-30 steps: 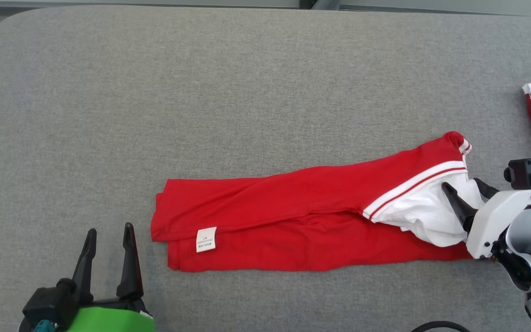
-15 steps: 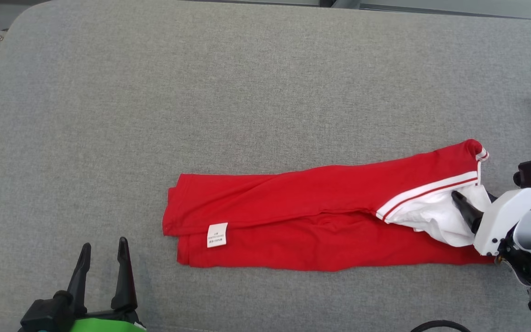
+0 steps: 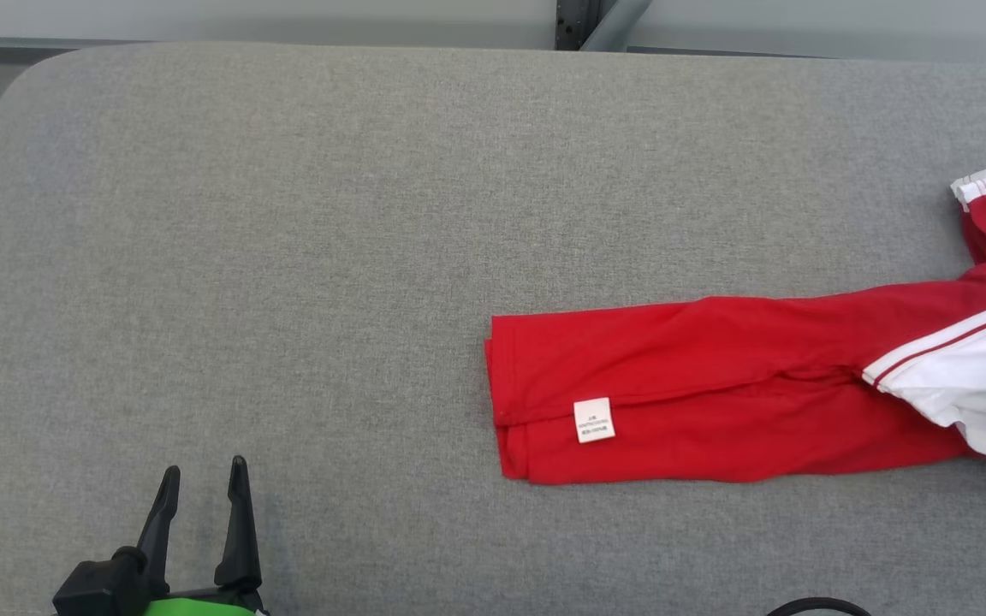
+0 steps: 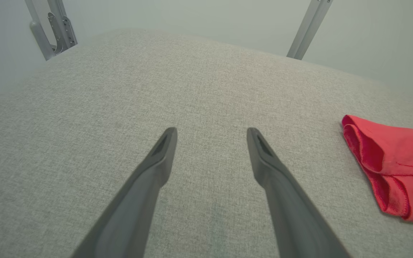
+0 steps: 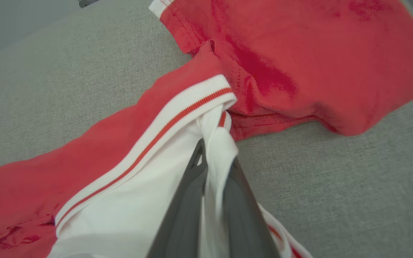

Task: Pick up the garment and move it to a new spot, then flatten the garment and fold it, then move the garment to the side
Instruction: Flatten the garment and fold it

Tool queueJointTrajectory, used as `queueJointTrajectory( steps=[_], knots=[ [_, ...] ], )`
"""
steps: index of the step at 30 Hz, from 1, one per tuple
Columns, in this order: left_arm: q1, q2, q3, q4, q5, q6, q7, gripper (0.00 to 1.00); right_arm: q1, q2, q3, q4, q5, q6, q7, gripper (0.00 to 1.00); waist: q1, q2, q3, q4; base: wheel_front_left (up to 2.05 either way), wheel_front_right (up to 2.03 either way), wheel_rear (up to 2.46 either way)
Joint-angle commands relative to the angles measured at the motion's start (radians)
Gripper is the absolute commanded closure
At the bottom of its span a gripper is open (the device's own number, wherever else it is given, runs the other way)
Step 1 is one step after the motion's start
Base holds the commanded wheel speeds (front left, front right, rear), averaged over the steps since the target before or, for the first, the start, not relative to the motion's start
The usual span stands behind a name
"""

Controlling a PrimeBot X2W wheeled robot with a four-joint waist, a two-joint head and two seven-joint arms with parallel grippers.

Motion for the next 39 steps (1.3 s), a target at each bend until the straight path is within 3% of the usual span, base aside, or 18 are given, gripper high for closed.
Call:
queueJointTrajectory(
  steps=[1, 3, 6, 9, 10, 11, 12, 13, 20, 26, 27, 28, 29, 35, 39],
  knots=[
    [0.014, 0.002, -0.001, 0.004, 0.004, -0.004, -0.003, 0.00, -0.001, -0.021, -0.019, -0.014, 0.003, 0.000, -0.007, 1.00, 0.0000, 0.0000, -0.025, -0.005, 0.00, 0.00, 0.00],
    [0.024, 0.002, -0.003, 0.003, -0.001, -0.005, -0.003, 0.00, -0.002, -0.047, -0.031, -0.074, 0.007, 0.000, -0.007, 1.00, 0.0000, 0.0000, -0.032, -0.005, 0.00, 0.00, 0.00],
    [0.041, 0.002, -0.004, 0.005, -0.011, -0.005, -0.003, 0.00, 0.014, -0.037, -0.004, -0.227, 0.023, 0.000, 0.004, 1.00, 0.0000, 0.0000, -0.042, -0.006, 0.00, 0.00, 0.00],
    [0.045, 0.002, -0.008, 0.004, -0.014, -0.001, -0.003, 0.00, 0.061, 0.016, 0.080, -0.410, 0.040, 0.000, 0.045, 1.00, 0.0000, 0.0000, -0.048, -0.009, 0.00, 0.00, 0.00],
    [0.045, 0.002, -0.012, 0.001, -0.017, 0.004, -0.003, 0.00, 0.085, 0.054, 0.155, -0.512, 0.013, 0.000, 0.068, 1.00, 0.0000, 0.0000, -0.043, -0.013, 0.00, 0.00, 0.00],
    [0.045, 0.002, -0.012, 0.001, -0.017, 0.004, -0.003, 0.00, 0.085, 0.054, 0.155, -0.512, 0.013, 0.000, 0.068, 1.00, 0.0000, 0.0000, -0.043, -0.013, 0.00, 0.00, 0.00],
    [0.044, 0.001, -0.016, 0.002, -0.018, 0.004, -0.002, 0.00, 0.094, 0.083, 0.206, -0.547, -0.011, 0.000, 0.078, 1.00, 0.0000, 0.0000, -0.037, -0.015, 0.00, 0.00, 0.00],
    [0.029, 0.002, -0.026, 0.008, -0.009, 0.002, -0.002, 0.00, 0.093, 0.158, 0.280, -0.571, -0.053, 0.000, 0.076, 1.00, 0.0000, 0.0000, -0.023, -0.017, 0.00, 0.00, 0.00],
    [-0.015, 0.002, -0.071, 0.028, 0.004, -0.005, -0.002, 0.00, 0.004, 0.395, 0.443, -0.373, -0.238, 0.000, -0.018, 1.00, 0.0000, 0.0000, 0.000, 0.011, 0.00, 0.00, 0.00],
    [-0.031, 0.002, -0.077, 0.049, 0.002, -0.006, -0.002, 0.00, -0.056, 0.465, 0.501, -0.217, -0.309, 0.000, -0.068, 1.00, 0.0000, 0.0000, 0.004, 0.038, 0.00, 0.00, 0.00],
    [-0.029, 0.002, -0.077, 0.052, -0.002, -0.006, -0.003, 0.00, -0.063, 0.471, 0.508, -0.203, -0.313, 0.000, -0.077, 0.97, 0.0000, 0.0000, 0.003, 0.040, 0.00, 0.00, 0.00],
    [-0.025, 0.002, -0.077, 0.055, -0.005, -0.006, -0.003, 0.00, -0.070, 0.475, 0.518, -0.192, -0.320, 0.000, -0.086, 0.54, 0.0000, 0.0000, 0.002, 0.040, 0.00, 0.00, 0.00],
    [-0.021, 0.002, -0.077, 0.059, -0.007, -0.006, -0.003, 0.00, -0.075, 0.478, 0.526, -0.183, -0.323, 0.000, -0.095, 0.00, 0.0000, 0.0000, 0.000, 0.040, 0.00, 0.00, 0.00],
    [-0.001, 0.002, -0.079, 0.084, -0.007, -0.007, -0.003, 0.00, -0.072, 0.486, 0.551, -0.247, -0.282, 0.000, -0.143, 0.00, 0.0000, 0.0000, -0.020, 0.033, 0.00, 0.00, 0.00],
    [0.024, 0.002, -0.061, 0.082, -0.010, -0.006, -0.003, 0.00, -0.012, 0.432, 0.511, -0.451, -0.226, -0.001, -0.160, 0.00, 0.0000, 0.0000, -0.049, 0.020, 0.00, 0.00, 0.00]
  ],
)
